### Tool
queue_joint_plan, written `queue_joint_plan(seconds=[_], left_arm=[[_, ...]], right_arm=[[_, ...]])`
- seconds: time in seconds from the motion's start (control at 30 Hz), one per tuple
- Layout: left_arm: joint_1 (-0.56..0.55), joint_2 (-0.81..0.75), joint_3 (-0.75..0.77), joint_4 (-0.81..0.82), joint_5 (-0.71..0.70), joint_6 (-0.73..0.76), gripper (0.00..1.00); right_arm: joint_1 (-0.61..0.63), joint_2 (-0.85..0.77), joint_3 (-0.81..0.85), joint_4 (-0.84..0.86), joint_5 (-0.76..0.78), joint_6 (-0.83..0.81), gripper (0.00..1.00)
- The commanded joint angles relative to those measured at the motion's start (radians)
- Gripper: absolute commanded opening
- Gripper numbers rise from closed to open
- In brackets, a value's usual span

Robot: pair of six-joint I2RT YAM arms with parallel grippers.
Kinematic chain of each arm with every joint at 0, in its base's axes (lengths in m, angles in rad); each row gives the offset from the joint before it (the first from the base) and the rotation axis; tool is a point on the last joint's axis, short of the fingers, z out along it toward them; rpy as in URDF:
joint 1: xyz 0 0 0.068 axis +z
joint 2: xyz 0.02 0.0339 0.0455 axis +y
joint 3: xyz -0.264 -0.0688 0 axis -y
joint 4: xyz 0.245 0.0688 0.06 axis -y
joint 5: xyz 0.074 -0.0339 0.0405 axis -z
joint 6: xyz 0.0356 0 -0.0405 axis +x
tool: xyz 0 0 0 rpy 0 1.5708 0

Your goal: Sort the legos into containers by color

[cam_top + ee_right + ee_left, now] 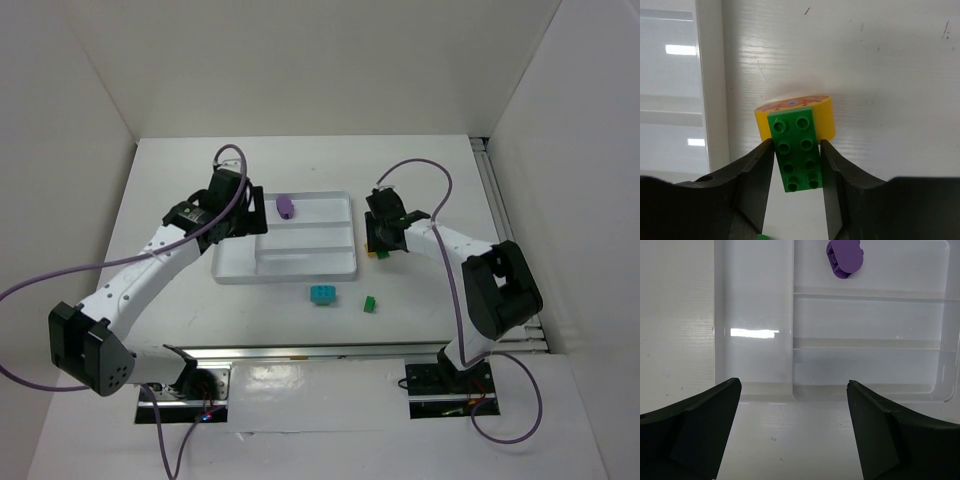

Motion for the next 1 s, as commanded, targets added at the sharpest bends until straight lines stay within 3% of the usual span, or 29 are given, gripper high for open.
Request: queue_joint_plan(seconds=[0.0, 0.17, 0.33, 0.63, 0.83, 0.97], left_arm=[[-0.005, 0.009, 0.038, 0.023, 0.019, 0.024, 1.0], [-0.005, 0.018, 0.047, 0.032, 0.044, 0.024, 1.0], [-0.014, 0.037, 0.056, 0.096, 0.281, 0.131, 1.0], [-0.067, 0.017, 0.055, 0.378, 0.729, 0.301, 1.0], [-0.132, 0.017, 0.045, 0.572, 0.849, 0.386, 1.0], [-0.165, 0.037, 0.045, 0.642, 0.967, 0.492, 0.92]], right_arm=[[-0.006, -0.005, 0.021, 0.041, -0.003, -0.008, 0.46], [-0.006, -0.035, 0.021, 0.03, 0.008, 0.002, 0.33], [-0.024, -0.133, 0.056, -0.01, -0.041, -0.007, 0.27], [-0.205, -0.314, 0.162, -0.03, -0.527, 0.064, 0.27], [-0.286, -0.334, 0.234, -0.082, -0.788, 0.109, 0.27], [-0.313, -0.357, 0.257, -0.117, -0.889, 0.109, 0.27]])
